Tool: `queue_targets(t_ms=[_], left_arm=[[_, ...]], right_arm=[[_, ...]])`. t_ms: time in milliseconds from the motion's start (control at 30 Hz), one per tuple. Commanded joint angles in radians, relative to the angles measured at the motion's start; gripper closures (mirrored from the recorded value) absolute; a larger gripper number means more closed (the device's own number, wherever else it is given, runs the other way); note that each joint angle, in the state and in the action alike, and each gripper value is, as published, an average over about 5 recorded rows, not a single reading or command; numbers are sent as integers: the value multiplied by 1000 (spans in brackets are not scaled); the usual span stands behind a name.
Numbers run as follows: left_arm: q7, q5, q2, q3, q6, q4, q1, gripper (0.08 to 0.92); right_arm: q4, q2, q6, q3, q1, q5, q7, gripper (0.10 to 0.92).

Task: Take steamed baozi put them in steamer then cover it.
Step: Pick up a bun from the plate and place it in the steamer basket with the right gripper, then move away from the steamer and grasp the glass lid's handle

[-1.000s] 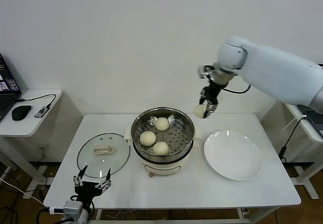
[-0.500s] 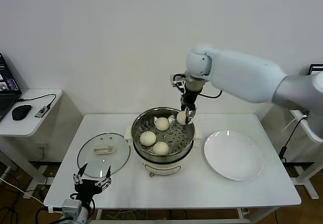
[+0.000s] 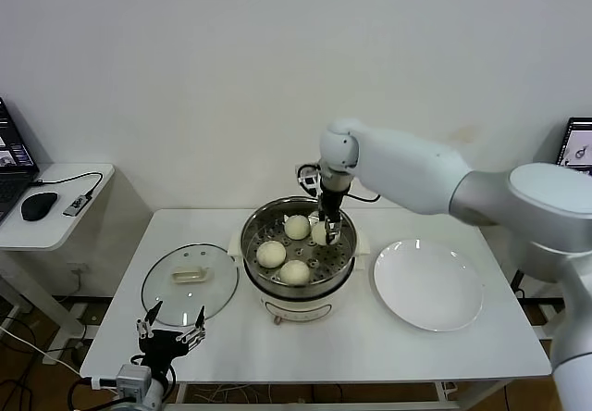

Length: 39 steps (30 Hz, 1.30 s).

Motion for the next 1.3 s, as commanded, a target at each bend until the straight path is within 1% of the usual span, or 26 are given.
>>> queue_targets(t_ms=[33, 233, 300, 467, 567, 667, 733, 767, 867, 933, 1000, 1067, 1167, 1300], left_arm=[[1, -1, -2, 3, 1, 8, -4, 177], [2, -1, -1, 4, 1, 7, -3, 177], [2, 0, -1, 4, 2, 5, -1, 177], [5, 2, -5, 4, 4, -7, 1, 177], [6, 5, -7, 4, 5, -12, 6, 177], [-1, 6, -8, 3, 1, -9, 10, 177], [-12, -1, -8, 3, -3, -5, 11, 177], [-19, -4, -7, 3, -7, -1, 11, 177], [-38, -10, 0, 4, -21, 18, 7, 177], [-51, -15, 6, 7, -30, 33, 3, 177], [-64, -27, 7, 9, -34, 42, -2, 177], [-74, -46, 5, 13, -35, 42, -9, 177], [-85, -72, 1, 20, -33, 32, -17, 177], [-95, -72, 2, 25, -30, 34, -19, 177]], right_arm=[[-44, 24, 0, 33, -70, -53, -2, 457], [-25, 8, -9, 36, -69, -50, -3, 454], [-10, -4, -18, 40, -63, -42, -1, 432], [49, -51, -35, 46, -11, -11, -10, 299], [107, -107, -45, 53, 55, 26, -22, 231], [179, -186, -50, 74, 117, 60, -26, 207], [226, -245, -51, 110, 135, 79, -10, 204], [246, -276, -49, 137, 136, 97, 14, 203], [309, -370, -39, 229, 116, 222, 165, 203], [352, -424, -35, 300, 75, 318, 304, 202], [402, -470, -41, 400, 3, 368, 417, 203], [460, -522, -47, 527, -85, 384, 505, 203], [563, -622, -45, 733, -250, 380, 585, 203], [699, -745, -4, 995, -545, 378, 713, 203]])
